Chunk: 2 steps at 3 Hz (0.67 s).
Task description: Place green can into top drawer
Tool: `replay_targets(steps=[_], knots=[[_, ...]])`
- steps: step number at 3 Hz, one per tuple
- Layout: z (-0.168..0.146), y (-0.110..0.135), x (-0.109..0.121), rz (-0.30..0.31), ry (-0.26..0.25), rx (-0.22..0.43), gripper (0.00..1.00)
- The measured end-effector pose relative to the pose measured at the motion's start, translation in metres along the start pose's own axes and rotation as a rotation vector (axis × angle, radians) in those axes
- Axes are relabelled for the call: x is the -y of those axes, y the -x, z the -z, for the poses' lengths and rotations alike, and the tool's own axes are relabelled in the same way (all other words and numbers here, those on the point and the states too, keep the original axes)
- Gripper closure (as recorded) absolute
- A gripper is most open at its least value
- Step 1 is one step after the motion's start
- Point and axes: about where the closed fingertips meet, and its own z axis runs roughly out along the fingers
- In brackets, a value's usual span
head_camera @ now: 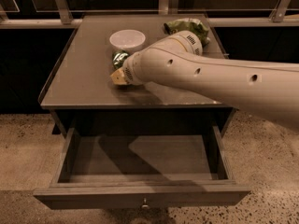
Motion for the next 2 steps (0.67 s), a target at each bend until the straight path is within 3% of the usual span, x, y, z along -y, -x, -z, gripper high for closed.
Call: replay_targets(steps=[1, 2], knots=[[0.0, 0.0, 0.0, 0.0, 0.0, 0.0, 1.0], [0.017, -0.004, -0.009, 0.006, 0.019, 0.018, 1.0]])
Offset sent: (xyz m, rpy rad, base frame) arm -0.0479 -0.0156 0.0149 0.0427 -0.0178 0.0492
